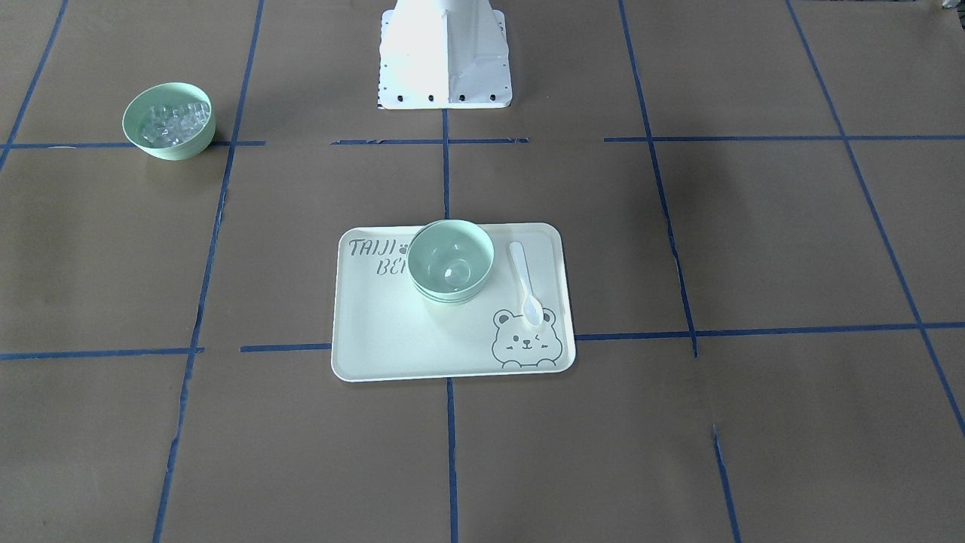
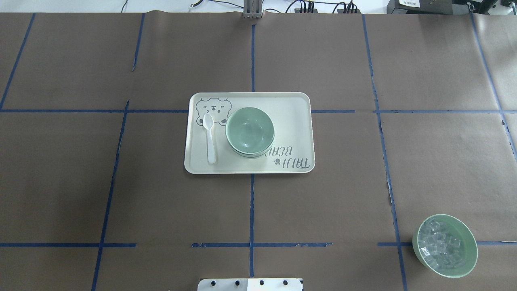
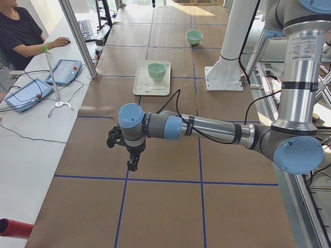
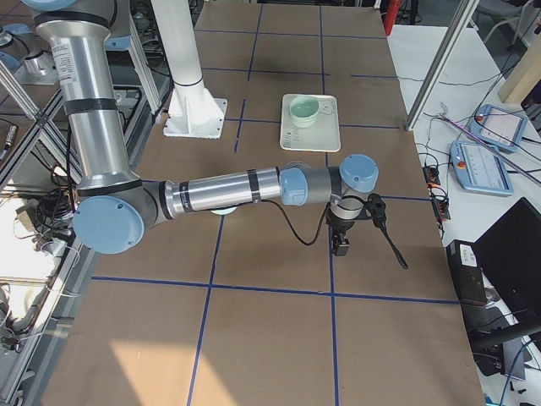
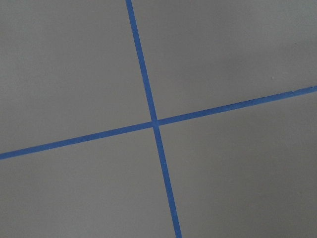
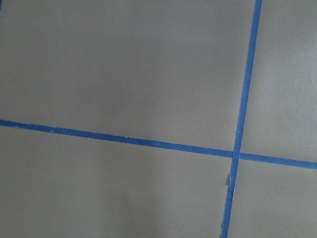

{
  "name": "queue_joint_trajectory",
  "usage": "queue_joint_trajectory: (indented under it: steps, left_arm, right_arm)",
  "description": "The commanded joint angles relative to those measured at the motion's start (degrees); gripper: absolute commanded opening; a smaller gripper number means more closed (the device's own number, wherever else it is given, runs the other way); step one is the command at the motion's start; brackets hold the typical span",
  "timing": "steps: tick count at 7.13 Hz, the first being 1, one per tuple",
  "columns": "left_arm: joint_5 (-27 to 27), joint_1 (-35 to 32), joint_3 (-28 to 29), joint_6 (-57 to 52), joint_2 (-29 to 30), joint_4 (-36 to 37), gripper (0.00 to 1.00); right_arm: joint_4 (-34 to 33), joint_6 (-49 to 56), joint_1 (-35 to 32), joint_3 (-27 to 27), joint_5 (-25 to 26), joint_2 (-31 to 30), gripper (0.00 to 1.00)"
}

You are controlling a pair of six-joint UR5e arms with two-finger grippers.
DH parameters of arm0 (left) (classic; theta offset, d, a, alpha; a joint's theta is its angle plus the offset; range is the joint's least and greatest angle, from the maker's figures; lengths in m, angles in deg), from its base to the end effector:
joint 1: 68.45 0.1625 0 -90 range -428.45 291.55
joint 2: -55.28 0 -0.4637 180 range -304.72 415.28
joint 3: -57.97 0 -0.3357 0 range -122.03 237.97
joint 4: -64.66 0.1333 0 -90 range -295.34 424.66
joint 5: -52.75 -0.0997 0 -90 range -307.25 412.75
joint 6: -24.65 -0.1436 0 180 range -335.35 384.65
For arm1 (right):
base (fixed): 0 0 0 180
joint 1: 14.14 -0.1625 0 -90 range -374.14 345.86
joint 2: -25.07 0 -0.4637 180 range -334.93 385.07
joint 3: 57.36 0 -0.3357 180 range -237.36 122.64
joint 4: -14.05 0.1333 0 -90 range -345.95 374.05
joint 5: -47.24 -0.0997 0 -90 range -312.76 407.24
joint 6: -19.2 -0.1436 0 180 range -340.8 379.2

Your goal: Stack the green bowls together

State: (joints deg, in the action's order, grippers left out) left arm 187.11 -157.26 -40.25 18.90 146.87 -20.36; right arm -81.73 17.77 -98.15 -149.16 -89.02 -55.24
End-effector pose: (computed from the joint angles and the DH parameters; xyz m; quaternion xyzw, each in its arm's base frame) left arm -0.0235 -0.4522 0.6627 0.0540 0.3753 0.0719 0.9225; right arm -0.0245 -0.5164 0.6416 0.0203 -0.3945 -0.0561 0.9170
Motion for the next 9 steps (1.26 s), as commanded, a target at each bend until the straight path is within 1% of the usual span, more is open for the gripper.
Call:
queue_joint_trajectory:
  steps: [1, 2, 3, 4, 6, 7, 8, 9]
  left_arm:
    - [0.2, 0.0, -0.2, -0.1, -0.2, 2.1, 1.0]
    - [0.2, 0.0, 0.1, -0.1, -1.0, 1.9, 1.0]
    - [0.2, 0.0, -0.9, 0.0, -1.0, 0.6, 1.0]
    - [0.2, 0.0, -0.5, 0.1, -1.0, -1.8, 1.0]
    - [0.1, 0.0, -0.6, -0.3, 0.0, -0.6, 1.0]
    - [0.1, 0.0, 0.2, -0.3, -0.4, -0.5, 1.0]
    - [0.1, 0.0, -0.1, -0.3, -1.7, -0.3, 1.0]
    - [0.1, 0.0, 0.1, -0.3, -3.2, 0.4, 1.0]
  right_arm:
    - [0.1, -0.1, 0.3, 0.0, -0.1, 0.0, 1.0]
    - [0.1, -0.1, 0.3, 0.0, -0.1, 0.0, 1.0]
    - [0.1, -0.2, 0.4, 0.0, -0.1, 0.0, 1.0]
    - [0.2, -0.2, 0.5, 0.0, -0.1, 0.0, 1.0]
    - [0.2, -0.1, 0.5, 0.2, -0.1, 0.0, 1.0]
    - [0.1, 0.3, 0.5, 0.7, -1.9, -0.4, 1.0]
    - [0.1, 0.9, 0.5, 0.8, -2.6, -0.5, 1.0]
    - [0.0, 5.5, 0.5, 3.7, -3.1, 0.1, 1.0]
